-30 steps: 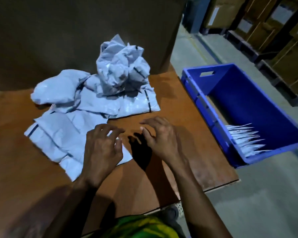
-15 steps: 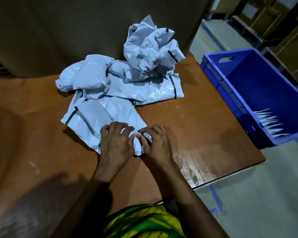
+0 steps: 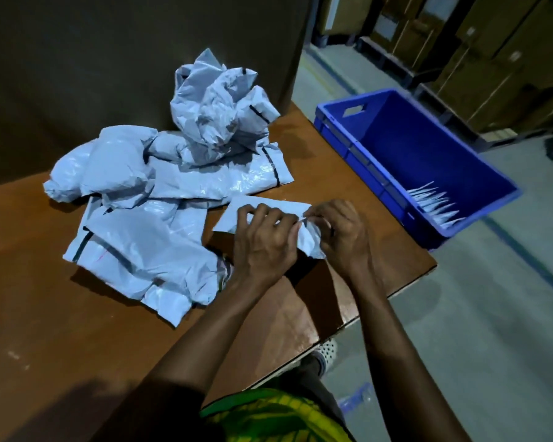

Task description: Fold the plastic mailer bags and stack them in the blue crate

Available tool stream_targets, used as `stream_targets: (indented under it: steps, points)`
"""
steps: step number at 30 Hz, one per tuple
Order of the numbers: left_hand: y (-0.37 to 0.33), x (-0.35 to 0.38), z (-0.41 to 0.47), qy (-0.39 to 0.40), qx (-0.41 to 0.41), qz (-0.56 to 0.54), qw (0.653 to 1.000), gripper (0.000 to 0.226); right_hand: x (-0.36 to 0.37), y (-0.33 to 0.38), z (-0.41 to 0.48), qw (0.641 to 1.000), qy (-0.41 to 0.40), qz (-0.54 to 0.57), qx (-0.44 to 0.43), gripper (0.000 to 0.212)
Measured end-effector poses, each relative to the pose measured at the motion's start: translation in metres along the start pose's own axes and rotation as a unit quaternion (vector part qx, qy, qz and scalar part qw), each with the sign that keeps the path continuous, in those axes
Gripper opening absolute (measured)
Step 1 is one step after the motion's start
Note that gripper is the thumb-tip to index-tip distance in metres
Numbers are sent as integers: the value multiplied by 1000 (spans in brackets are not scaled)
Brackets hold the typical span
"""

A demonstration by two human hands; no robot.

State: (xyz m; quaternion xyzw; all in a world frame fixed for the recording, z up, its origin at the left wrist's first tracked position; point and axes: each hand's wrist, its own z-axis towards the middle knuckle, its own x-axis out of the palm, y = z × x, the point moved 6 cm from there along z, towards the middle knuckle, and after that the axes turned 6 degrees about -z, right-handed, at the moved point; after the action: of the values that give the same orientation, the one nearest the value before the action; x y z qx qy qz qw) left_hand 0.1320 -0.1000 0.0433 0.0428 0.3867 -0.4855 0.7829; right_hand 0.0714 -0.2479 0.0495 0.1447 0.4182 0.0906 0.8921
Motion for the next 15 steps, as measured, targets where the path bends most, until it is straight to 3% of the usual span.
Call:
stream_targets:
  steps: [6, 11, 15]
  points:
    - [-22, 72, -24, 144, -27, -69, 987, 26, 2, -73, -31, 996, 61, -51, 34, 25]
    - [3, 70, -14, 151, -48, -73, 985, 40, -1, -45, -39, 988, 0, -60, 143, 26]
    - [32, 102, -20, 291, -39, -32, 955, 62, 36, -23, -51, 967, 32, -80, 239, 30]
